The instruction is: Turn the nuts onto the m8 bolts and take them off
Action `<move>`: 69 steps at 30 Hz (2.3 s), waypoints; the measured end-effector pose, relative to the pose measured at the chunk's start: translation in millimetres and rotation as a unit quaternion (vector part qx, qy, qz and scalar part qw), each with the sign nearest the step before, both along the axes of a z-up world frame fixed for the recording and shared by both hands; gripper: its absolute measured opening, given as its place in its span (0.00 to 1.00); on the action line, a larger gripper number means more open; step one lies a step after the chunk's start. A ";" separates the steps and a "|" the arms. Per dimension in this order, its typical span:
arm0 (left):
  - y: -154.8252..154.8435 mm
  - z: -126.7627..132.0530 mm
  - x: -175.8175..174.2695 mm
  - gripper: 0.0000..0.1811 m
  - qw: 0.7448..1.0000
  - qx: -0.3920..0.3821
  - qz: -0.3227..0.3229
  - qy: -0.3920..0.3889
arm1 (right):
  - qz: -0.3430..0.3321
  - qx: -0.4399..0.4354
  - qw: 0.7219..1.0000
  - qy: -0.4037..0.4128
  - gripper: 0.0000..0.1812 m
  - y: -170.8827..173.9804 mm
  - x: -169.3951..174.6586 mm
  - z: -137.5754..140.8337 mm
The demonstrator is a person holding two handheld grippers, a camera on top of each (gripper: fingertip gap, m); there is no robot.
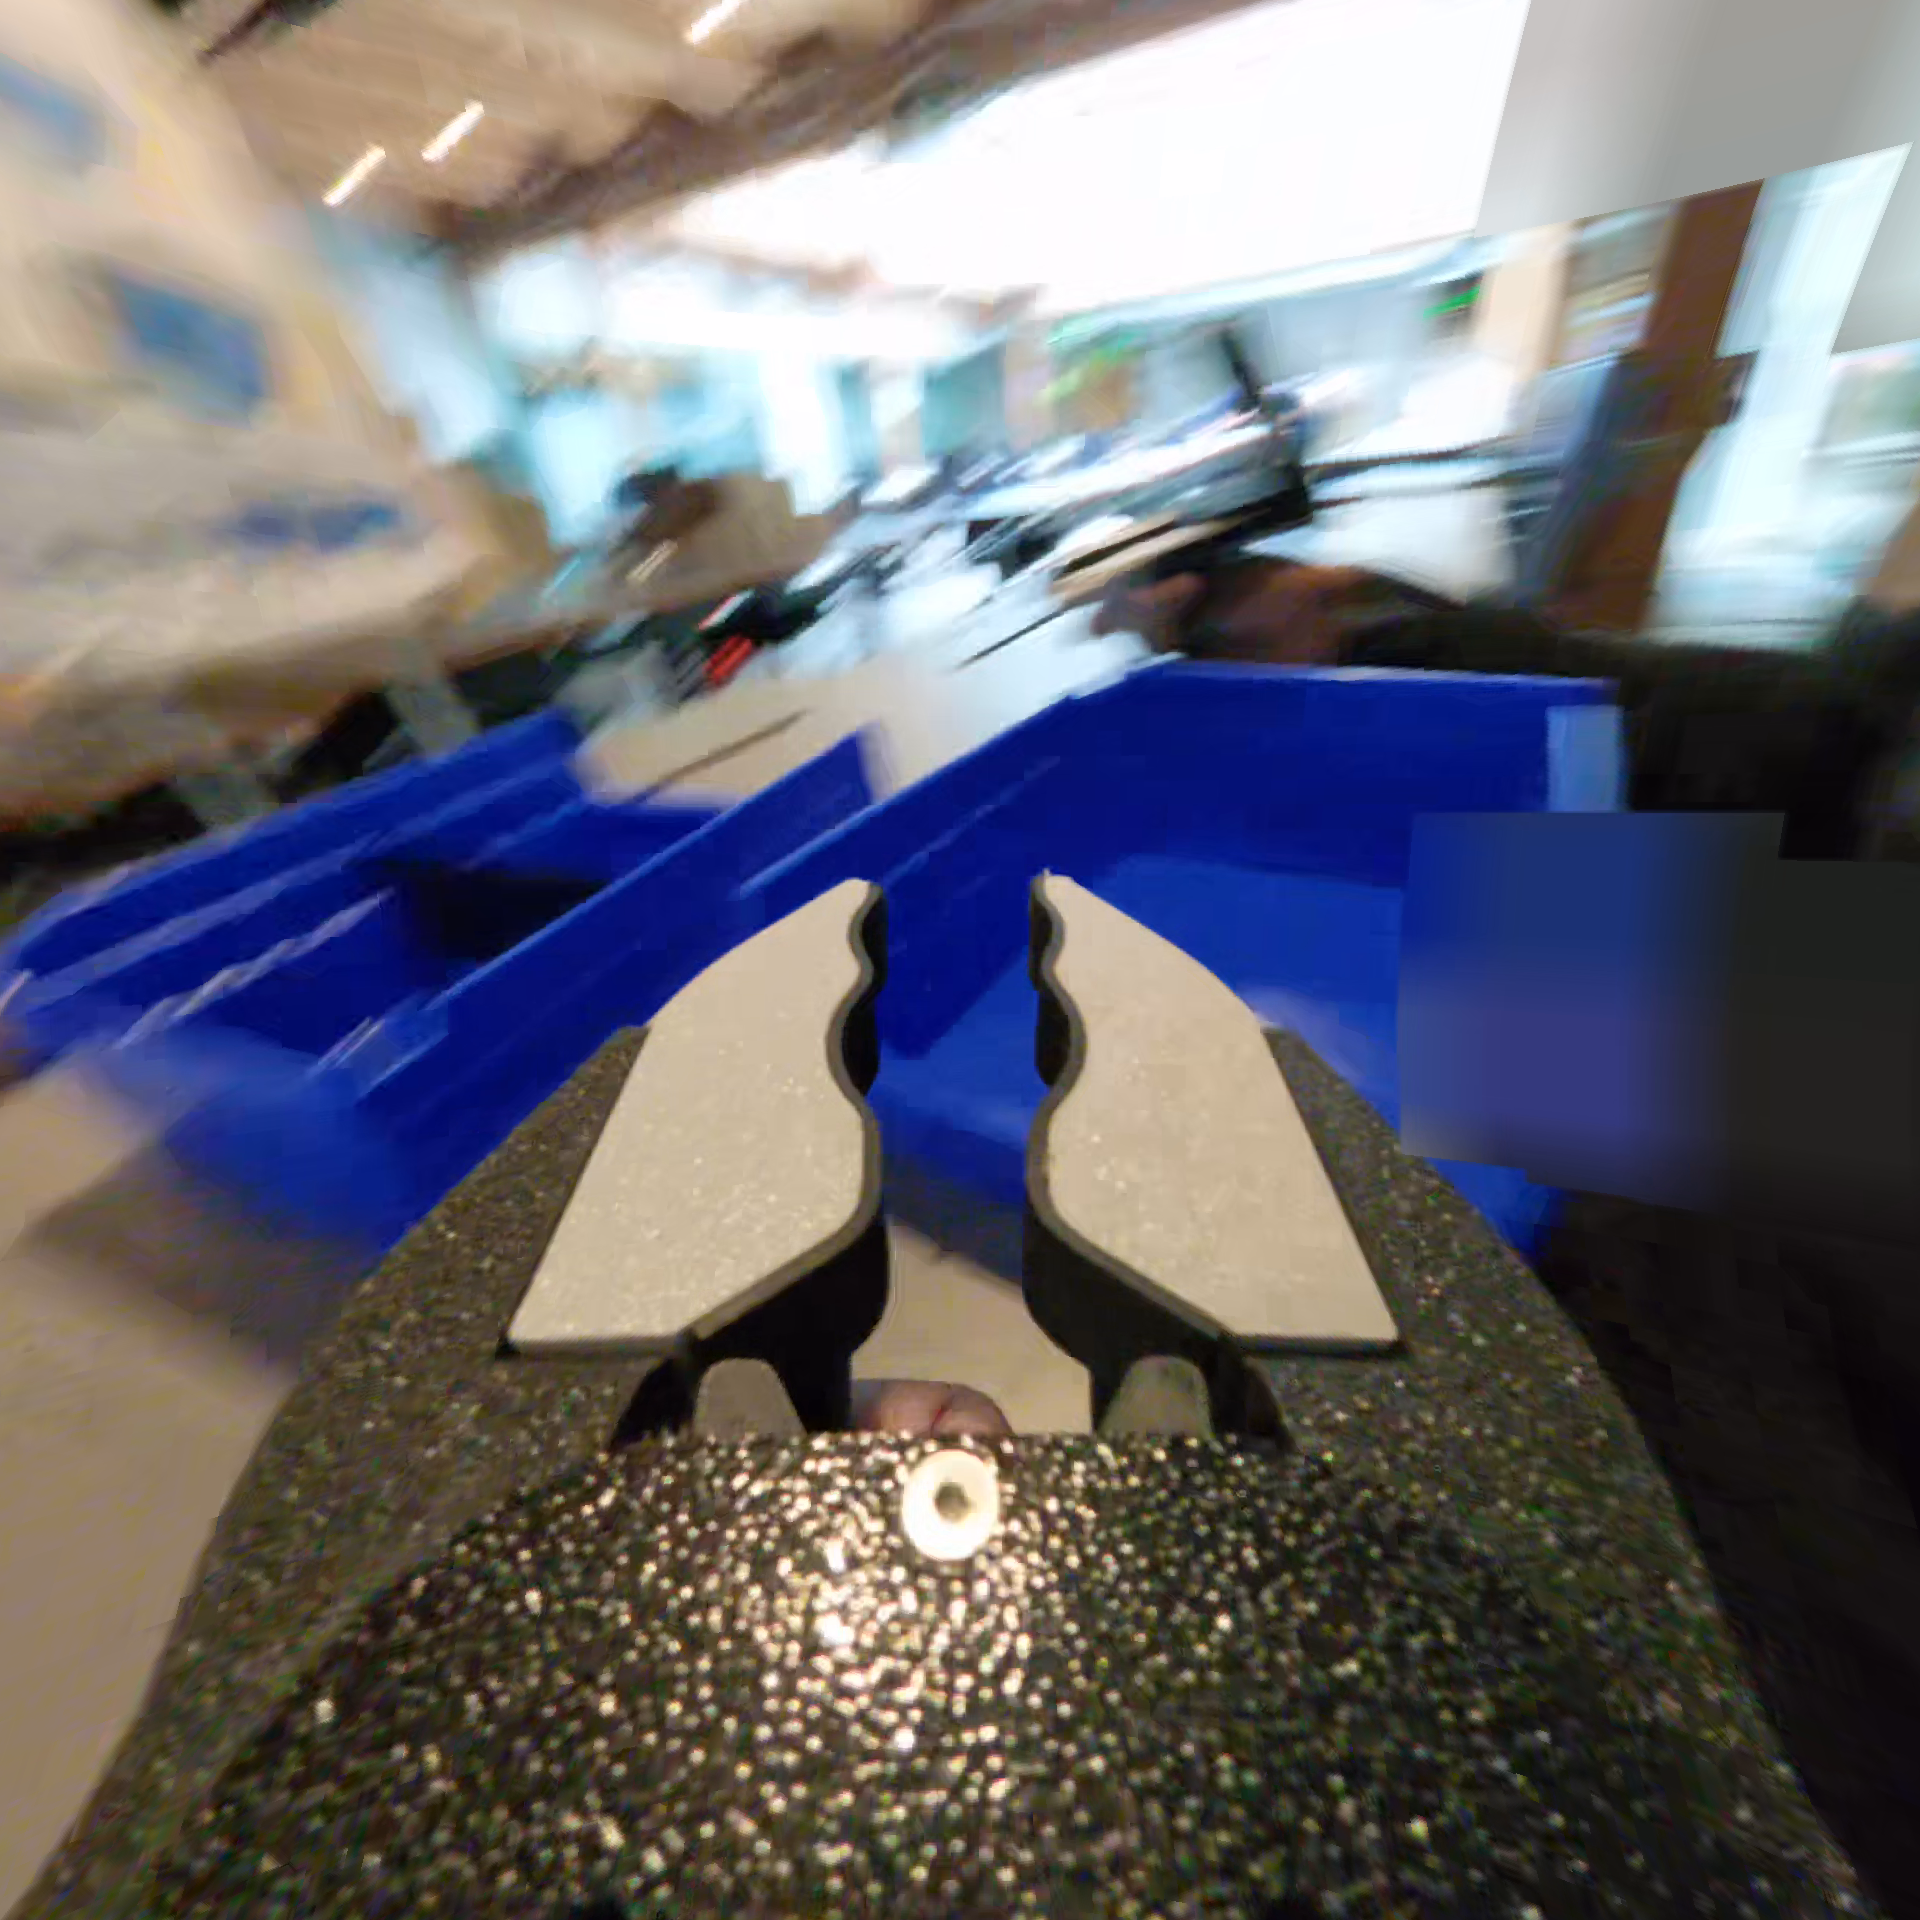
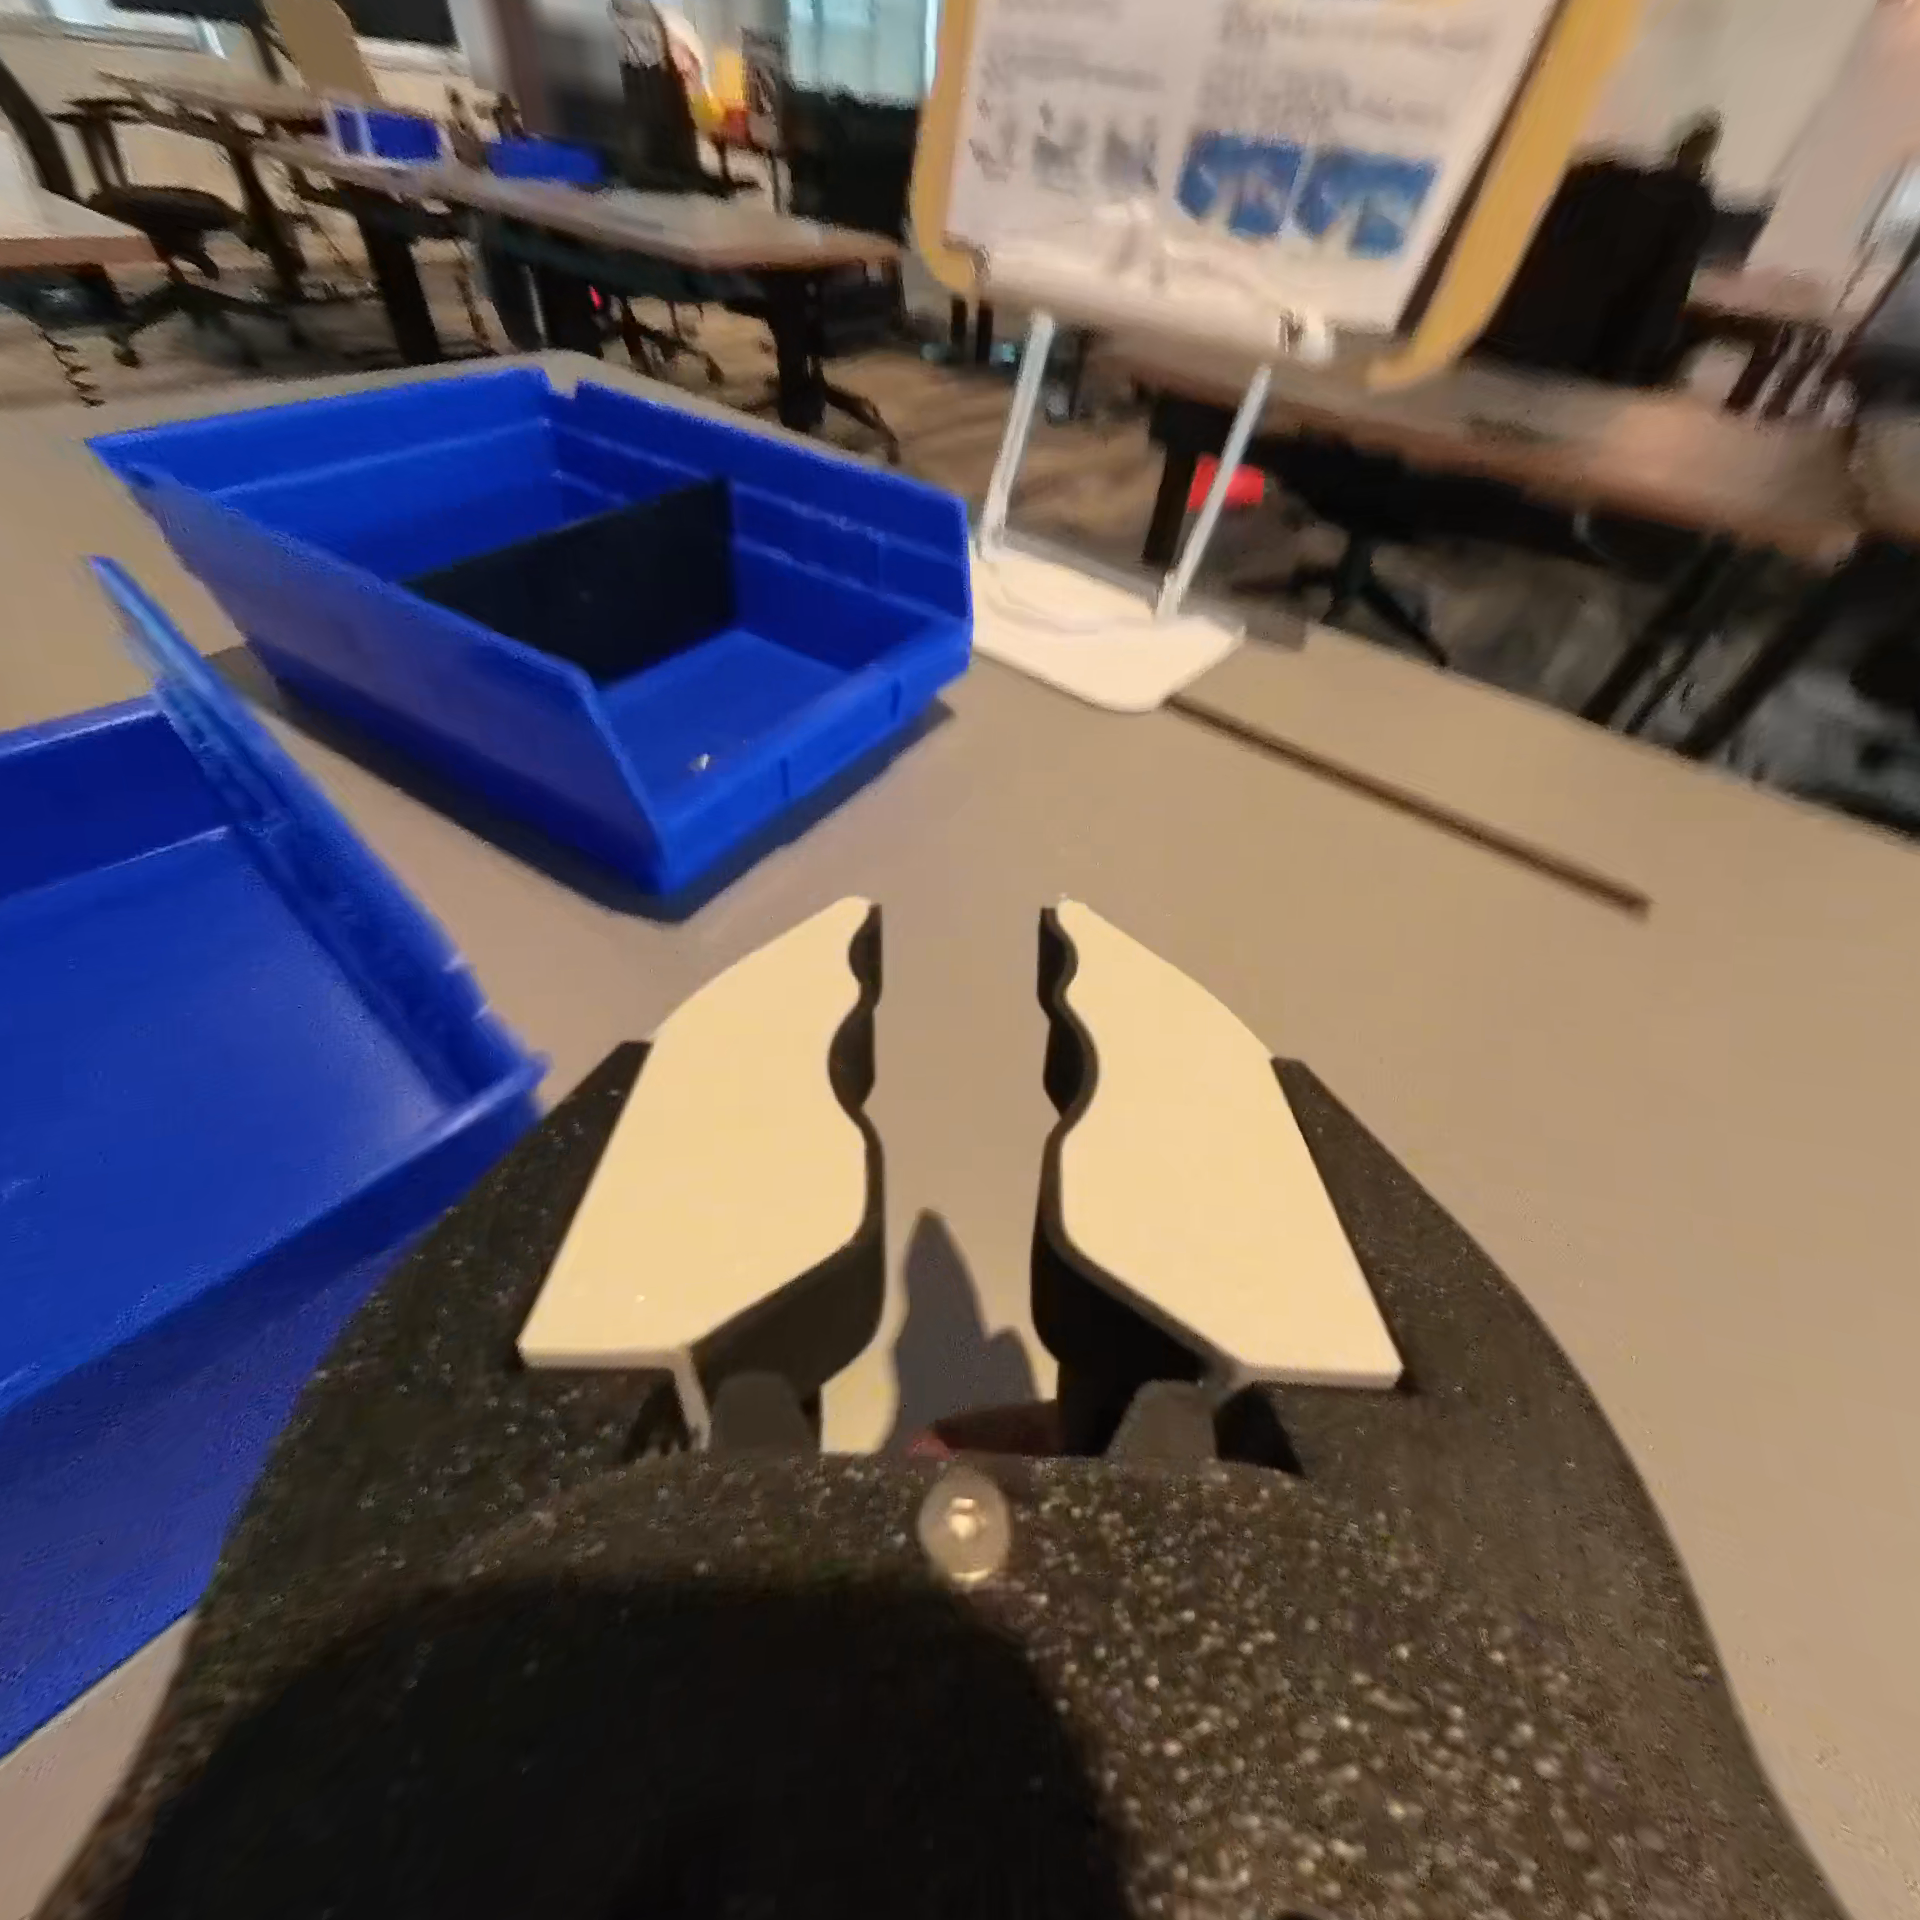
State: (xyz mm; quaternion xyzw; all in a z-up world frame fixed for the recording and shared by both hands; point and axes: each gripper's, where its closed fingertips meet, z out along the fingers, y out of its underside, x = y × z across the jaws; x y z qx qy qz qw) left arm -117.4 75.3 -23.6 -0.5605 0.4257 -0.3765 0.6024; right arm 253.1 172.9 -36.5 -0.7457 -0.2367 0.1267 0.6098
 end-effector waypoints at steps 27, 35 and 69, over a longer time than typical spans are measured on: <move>192.0 -63.1 -138.8 0.05 0.850 -0.227 0.318 0.354 | 0.130 -0.228 0.916 -0.304 0.11 -117.2 -19.9 -38.6; 206.0 -63.5 -247.8 0.06 0.805 -0.249 0.350 0.410 | 0.090 -0.230 0.863 -0.440 0.08 -41.0 67.2 -38.7; 60.7 -35.3 -119.2 0.42 0.814 -0.049 0.574 0.074 | -0.255 -0.070 0.963 -0.048 0.40 -145.8 56.1 -36.3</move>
